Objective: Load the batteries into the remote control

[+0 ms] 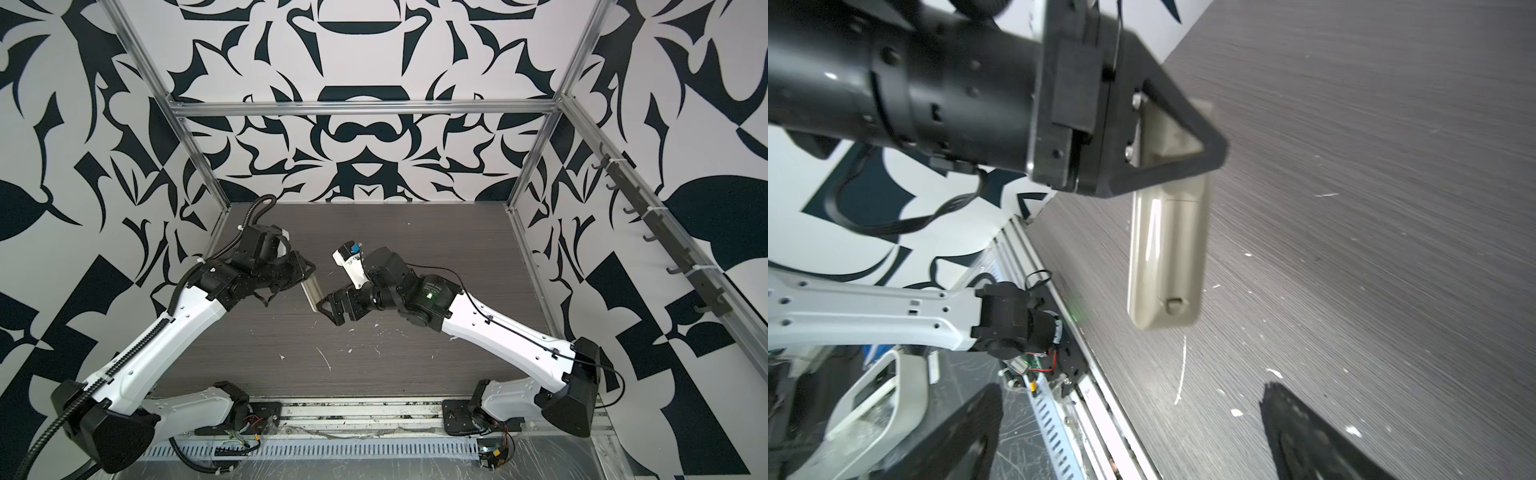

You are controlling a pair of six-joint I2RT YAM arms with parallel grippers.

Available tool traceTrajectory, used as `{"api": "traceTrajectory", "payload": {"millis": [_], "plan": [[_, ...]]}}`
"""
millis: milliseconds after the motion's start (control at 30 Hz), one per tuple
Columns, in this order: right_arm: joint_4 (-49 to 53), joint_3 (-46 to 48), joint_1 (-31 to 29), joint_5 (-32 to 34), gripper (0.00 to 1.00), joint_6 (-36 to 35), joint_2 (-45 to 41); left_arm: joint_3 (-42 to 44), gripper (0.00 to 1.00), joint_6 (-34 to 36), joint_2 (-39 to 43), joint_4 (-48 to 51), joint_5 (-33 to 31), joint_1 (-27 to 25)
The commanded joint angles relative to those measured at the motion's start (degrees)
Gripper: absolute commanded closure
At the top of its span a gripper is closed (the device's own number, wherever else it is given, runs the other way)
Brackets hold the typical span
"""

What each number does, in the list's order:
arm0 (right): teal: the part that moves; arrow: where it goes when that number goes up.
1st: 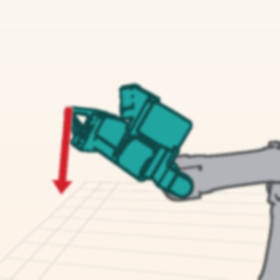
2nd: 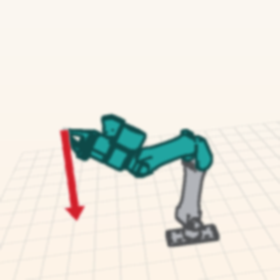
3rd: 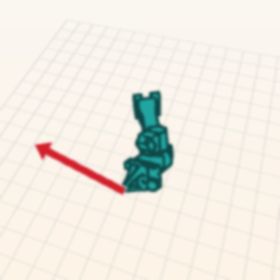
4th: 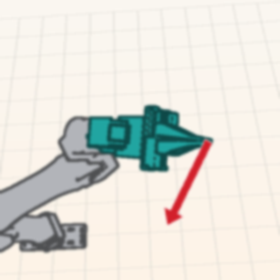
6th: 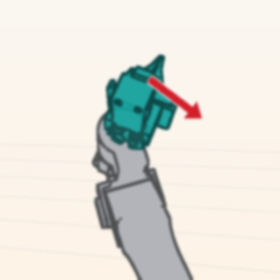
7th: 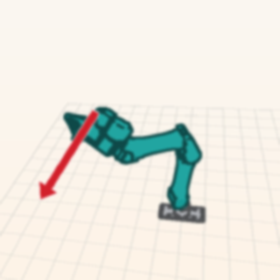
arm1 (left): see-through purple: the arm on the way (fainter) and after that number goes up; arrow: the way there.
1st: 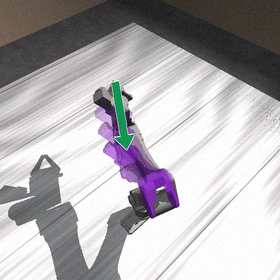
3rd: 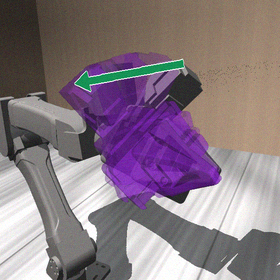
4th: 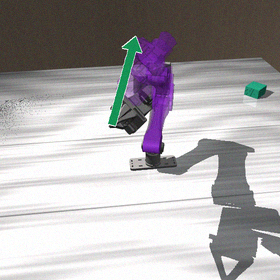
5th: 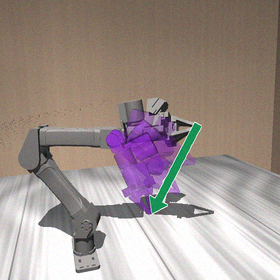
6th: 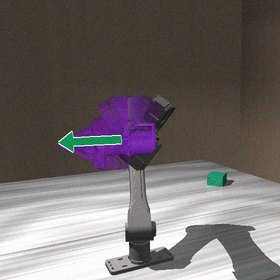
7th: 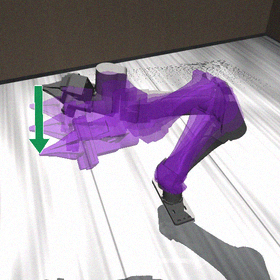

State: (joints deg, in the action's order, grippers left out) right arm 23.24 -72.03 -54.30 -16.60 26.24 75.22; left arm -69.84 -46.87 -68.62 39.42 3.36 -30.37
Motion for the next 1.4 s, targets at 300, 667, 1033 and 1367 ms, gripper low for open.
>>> {"api": "traceTrajectory", "payload": {"millis": [300, 667, 1033, 1367], "plan": [[-9.88, 2.00, 5.68, -10.20, 0.00, -0.05, 4.41, -4.40, 1.00, -0.44, -1.71, -6.43, 7.82, -2.93], [-11.62, -0.13, 5.85, -11.26, 0.27, 1.05, 8.71, -2.98, 1.00, -2.25, -2.57, -10.80, 9.39, -2.94], [-7.67, -0.61, 6.03, -4.80, 0.22, -0.64, 6.27, -3.28, 1.00, -0.95, -3.53, -9.23, 8.16, -2.93], [-8.30, -1.33, 6.49, -5.37, 0.40, -1.15, 8.32, -4.09, 1.00, -0.76, -6.67, -10.50, 10.00, -2.94]]}}
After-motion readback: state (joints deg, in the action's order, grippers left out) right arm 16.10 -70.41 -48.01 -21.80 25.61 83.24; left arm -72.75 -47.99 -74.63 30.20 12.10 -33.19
